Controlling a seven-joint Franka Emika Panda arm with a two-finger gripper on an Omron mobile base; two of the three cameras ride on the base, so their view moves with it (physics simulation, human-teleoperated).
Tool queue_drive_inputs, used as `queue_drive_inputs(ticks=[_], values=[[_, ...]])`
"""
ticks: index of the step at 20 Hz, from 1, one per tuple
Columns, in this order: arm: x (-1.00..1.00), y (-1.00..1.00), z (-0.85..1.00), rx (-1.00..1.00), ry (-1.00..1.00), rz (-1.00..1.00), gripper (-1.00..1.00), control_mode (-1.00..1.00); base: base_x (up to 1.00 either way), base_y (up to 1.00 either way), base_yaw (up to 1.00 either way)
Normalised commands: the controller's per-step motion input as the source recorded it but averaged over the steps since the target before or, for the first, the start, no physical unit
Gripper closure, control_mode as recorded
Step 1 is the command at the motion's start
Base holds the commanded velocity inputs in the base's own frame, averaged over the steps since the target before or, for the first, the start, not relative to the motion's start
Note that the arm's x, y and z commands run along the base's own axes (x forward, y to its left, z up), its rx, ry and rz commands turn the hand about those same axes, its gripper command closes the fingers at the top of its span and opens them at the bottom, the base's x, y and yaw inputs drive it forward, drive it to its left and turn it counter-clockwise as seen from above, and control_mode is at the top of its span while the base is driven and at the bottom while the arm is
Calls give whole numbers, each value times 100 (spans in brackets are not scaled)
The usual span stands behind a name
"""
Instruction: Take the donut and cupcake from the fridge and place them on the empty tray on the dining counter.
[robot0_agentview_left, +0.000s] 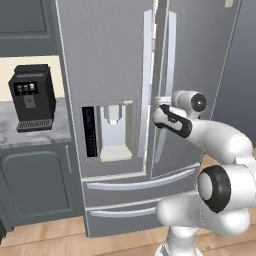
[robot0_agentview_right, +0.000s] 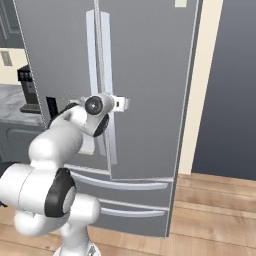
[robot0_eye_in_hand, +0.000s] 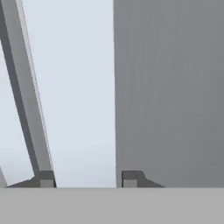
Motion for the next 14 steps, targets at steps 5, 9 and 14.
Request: queue_drive_inputs(ticks=[5,9,14], values=[[-97,-69,20,0,8,0,100,-100,0,0,0],[-88,-79,15,0,15,0,100,-100,0,0,0],[-85,-91,3,0,16,0,100,-100,0,0,0]])
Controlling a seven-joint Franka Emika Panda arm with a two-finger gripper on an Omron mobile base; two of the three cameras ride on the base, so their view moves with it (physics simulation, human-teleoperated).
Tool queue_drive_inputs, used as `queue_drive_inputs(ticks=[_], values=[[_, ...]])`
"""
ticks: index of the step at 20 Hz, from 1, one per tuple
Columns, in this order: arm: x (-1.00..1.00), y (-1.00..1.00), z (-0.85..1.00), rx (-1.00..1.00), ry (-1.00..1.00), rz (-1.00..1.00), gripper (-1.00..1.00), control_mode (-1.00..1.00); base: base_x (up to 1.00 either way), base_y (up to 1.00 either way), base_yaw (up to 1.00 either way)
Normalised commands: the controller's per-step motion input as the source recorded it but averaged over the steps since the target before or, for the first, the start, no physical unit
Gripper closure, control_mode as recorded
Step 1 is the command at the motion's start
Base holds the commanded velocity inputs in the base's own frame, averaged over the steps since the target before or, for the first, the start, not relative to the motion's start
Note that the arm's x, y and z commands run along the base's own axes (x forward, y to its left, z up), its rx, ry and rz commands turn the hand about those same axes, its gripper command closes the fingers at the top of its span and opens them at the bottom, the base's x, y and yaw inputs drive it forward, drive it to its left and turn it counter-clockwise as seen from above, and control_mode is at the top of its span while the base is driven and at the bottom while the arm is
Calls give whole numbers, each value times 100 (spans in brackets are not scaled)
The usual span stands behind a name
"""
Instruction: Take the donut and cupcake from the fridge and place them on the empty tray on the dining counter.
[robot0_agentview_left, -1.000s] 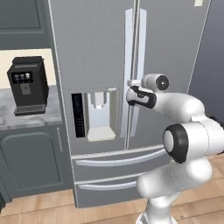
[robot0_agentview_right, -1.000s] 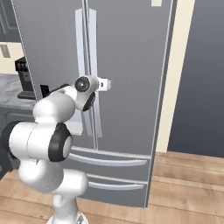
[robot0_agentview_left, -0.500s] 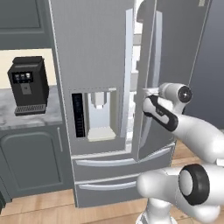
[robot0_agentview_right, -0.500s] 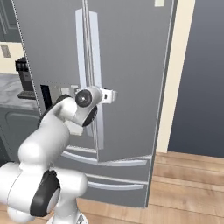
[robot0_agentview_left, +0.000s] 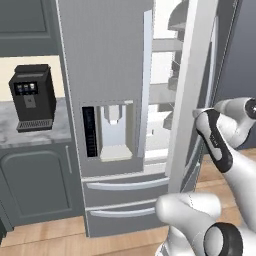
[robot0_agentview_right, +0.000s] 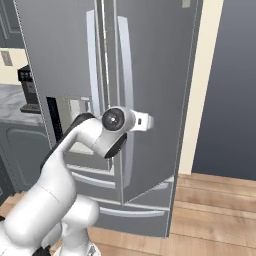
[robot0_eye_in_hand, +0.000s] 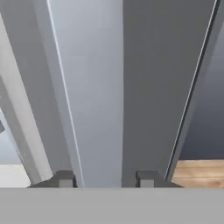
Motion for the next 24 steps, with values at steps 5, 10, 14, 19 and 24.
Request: queue_drive_inputs(ticks=[5,10,14,19,24], values=[[-89,-99,0,0,2,0,100,-100,0,0,0],[-72,-77,1,0,0,0,-100,-100,0,0,0],[-90,-28,22,-1,-5,0,-100,-100,0,0,0],[-79,77,44,-43,-18,0,-100,-100,0,0,0],[-21,100,29,-57,-10,-5,-100,-100,0,0,0]])
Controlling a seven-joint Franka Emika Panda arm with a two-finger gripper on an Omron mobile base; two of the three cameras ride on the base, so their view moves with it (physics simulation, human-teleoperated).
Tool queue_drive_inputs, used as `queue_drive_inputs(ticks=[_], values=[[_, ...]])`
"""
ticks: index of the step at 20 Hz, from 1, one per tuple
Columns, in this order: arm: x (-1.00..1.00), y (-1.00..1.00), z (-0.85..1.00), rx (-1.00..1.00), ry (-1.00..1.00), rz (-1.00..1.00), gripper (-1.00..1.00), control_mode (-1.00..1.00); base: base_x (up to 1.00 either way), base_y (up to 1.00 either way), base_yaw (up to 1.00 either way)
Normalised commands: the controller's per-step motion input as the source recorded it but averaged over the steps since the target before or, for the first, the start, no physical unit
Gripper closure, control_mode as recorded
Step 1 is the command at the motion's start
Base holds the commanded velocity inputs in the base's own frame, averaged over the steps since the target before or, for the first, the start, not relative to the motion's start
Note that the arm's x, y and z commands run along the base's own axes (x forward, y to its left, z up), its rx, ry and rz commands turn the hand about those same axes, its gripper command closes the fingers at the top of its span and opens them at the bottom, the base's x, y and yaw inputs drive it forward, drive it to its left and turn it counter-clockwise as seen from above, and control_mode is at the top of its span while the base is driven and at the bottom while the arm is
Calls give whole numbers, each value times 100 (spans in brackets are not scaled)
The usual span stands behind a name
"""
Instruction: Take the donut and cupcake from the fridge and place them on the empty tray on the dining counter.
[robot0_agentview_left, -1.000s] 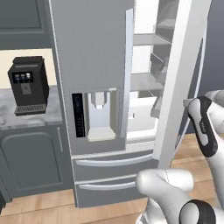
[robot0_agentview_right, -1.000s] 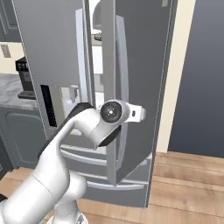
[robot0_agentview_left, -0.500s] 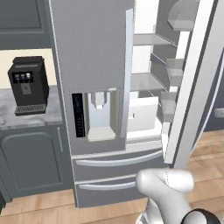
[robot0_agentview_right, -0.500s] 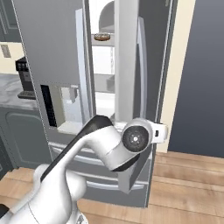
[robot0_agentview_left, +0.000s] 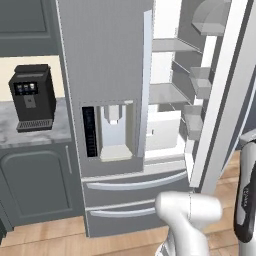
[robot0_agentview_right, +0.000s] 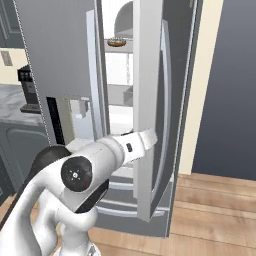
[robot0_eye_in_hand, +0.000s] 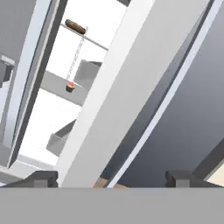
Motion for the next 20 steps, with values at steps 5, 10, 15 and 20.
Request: queue_drive_inputs(ticks=[5,10,15,20], values=[[18,100,7,-56,16,-8,-100,-100,0,0,0],[52,100,4,-50,27,-5,-100,-100,0,0,0],[79,57,-1,-27,24,-4,-100,-100,0,0,0],[99,6,-1,-11,15,0,-100,-100,0,0,0]])
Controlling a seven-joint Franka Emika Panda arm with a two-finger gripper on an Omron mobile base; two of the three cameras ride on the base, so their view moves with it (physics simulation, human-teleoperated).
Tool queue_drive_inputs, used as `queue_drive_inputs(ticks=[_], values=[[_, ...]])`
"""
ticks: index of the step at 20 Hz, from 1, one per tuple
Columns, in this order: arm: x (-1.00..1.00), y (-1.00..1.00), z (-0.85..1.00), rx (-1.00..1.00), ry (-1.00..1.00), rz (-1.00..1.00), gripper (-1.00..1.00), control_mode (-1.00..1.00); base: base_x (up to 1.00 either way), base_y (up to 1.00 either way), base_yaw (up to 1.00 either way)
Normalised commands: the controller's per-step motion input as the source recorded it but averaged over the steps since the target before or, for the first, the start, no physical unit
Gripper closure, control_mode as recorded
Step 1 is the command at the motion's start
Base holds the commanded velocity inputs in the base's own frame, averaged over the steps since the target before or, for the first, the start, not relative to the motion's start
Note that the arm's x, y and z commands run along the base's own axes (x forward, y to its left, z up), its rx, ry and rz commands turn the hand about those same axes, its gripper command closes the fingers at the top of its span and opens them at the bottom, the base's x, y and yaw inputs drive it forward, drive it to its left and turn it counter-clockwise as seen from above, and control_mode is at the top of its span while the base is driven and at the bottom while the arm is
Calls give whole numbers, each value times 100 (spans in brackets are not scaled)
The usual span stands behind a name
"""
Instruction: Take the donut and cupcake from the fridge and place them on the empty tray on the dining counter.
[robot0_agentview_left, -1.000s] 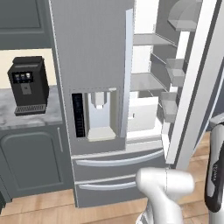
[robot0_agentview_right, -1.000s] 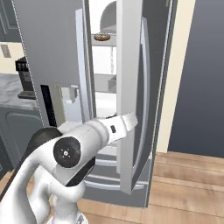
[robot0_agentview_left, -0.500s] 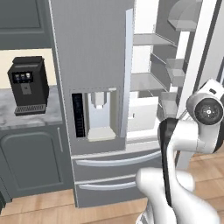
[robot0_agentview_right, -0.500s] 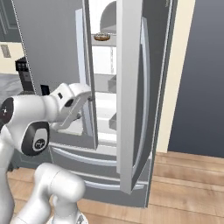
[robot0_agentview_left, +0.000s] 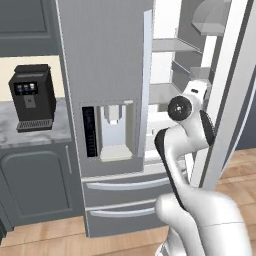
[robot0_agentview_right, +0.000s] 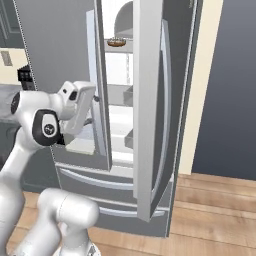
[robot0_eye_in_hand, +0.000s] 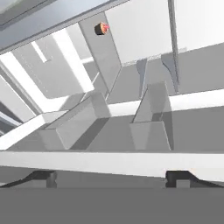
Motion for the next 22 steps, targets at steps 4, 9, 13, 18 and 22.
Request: queue_drive_inputs(ticks=[4,9,13,18,22], values=[[100,-6,-3,-8,19,0,-100,-100,0,0,0],[100,-22,-13,-13,24,-10,-100,-100,0,0,0],[100,-28,-20,-19,13,-24,-100,-100,0,0,0],[62,-78,-18,-12,13,-22,-100,-100,0,0,0],[-2,-100,-23,-4,8,-21,-100,-100,0,0,0]])
